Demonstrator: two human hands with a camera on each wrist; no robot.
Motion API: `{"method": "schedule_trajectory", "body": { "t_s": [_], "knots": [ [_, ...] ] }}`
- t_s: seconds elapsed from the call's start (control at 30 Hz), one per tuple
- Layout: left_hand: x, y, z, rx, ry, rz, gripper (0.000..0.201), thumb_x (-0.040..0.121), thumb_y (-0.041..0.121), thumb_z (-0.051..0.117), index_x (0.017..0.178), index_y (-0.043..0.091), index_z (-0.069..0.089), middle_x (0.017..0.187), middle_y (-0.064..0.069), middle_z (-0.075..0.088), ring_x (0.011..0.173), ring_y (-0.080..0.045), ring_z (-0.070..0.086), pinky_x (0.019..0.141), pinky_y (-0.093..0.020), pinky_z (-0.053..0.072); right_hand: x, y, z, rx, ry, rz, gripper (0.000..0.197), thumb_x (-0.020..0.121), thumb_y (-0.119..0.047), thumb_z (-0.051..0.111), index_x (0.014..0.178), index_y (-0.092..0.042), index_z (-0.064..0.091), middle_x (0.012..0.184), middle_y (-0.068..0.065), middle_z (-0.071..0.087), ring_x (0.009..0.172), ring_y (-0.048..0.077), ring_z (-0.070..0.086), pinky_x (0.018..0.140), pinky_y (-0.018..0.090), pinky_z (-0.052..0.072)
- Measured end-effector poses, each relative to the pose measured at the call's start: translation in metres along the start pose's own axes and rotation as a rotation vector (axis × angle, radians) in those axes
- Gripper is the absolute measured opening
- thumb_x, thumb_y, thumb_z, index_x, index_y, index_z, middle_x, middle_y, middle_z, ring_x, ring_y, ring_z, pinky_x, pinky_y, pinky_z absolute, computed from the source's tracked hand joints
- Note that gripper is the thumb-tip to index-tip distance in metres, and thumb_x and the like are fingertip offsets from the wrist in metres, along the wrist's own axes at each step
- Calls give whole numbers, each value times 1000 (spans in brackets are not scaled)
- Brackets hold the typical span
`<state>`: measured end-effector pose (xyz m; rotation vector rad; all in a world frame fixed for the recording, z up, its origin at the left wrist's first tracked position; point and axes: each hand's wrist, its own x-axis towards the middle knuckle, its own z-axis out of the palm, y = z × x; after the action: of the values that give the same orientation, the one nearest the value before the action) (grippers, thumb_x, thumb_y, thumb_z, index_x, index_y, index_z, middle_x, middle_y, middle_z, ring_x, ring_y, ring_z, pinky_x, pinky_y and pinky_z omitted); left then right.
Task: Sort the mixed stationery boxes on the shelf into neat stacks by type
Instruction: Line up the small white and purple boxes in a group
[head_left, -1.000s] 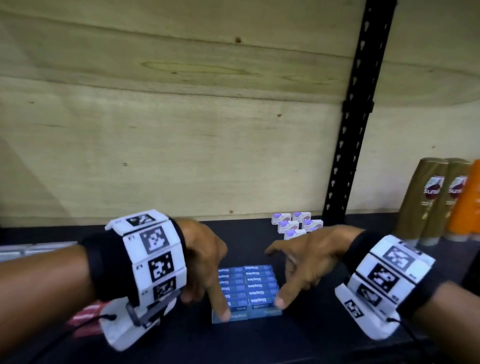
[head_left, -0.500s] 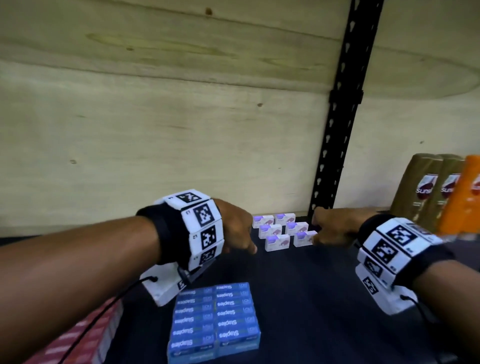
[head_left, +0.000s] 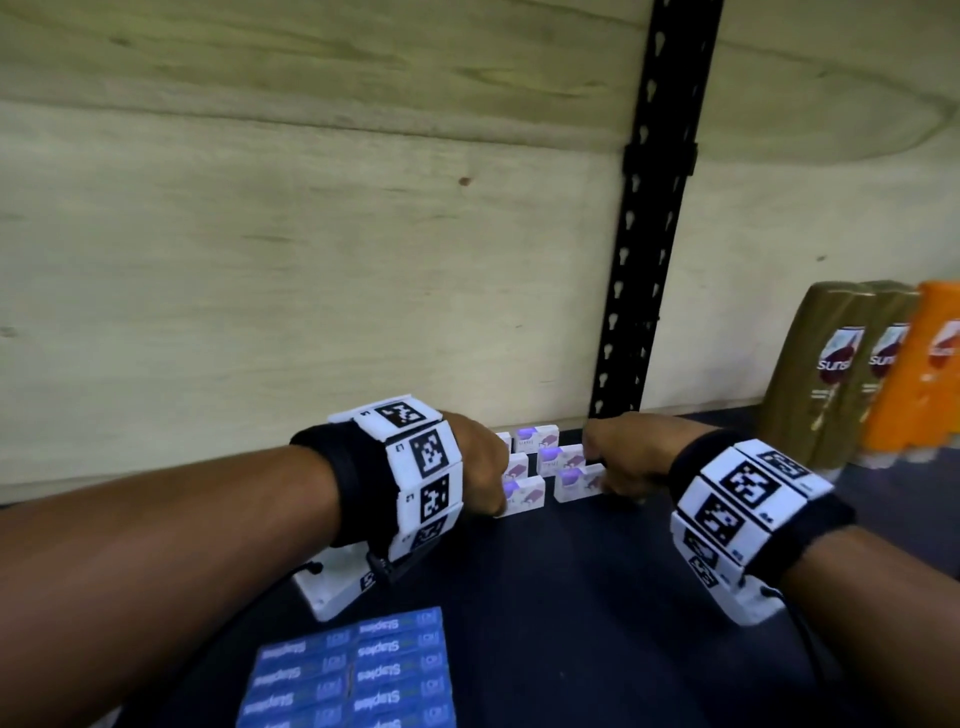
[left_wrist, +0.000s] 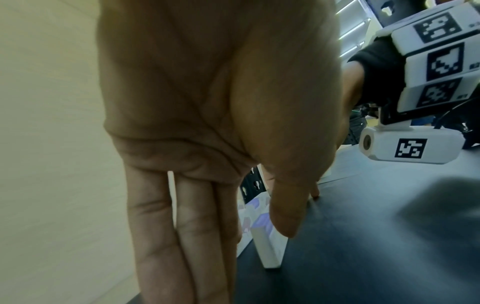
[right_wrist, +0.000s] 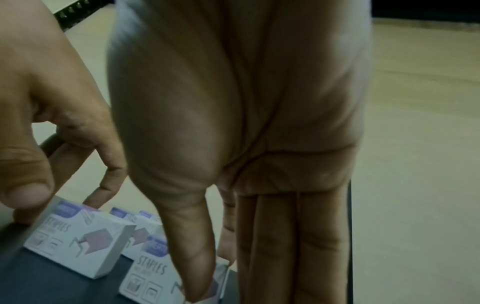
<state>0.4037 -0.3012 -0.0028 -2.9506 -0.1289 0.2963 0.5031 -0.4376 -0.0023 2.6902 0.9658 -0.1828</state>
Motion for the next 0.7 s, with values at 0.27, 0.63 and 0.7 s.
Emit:
{"method": "schedule_trajectory", "body": {
  "t_s": [0.27,0.63,0.7],
  "knots": [
    [6,5,-1,34,-3,27,10,97,25,54,95,22,44,95,3,46,85,-12,42,72,-22,33,1,1,1,37,31,-50,37,94,-9,58,130,-13,54,129,10,60,114,27,60,77,24,41],
    [-24,25,-11,-30,9,79,12,90,29,64,94,23,54,90,6,52,79,-10,49,60,-20,38,-30,3,3,72,-49,-121,22,95,-17,60,111,-3,65,113,12,68,89,21,59,70,29,41],
    [-31,31,-12,-71,-24,93,11,90,27,65,95,23,55,90,6,53,78,-9,50,50,-14,36,-40,2,3,74,-95,-130,16,95,-16,59,105,-4,65,109,15,67,83,17,51,63,29,39]
  ]
}}
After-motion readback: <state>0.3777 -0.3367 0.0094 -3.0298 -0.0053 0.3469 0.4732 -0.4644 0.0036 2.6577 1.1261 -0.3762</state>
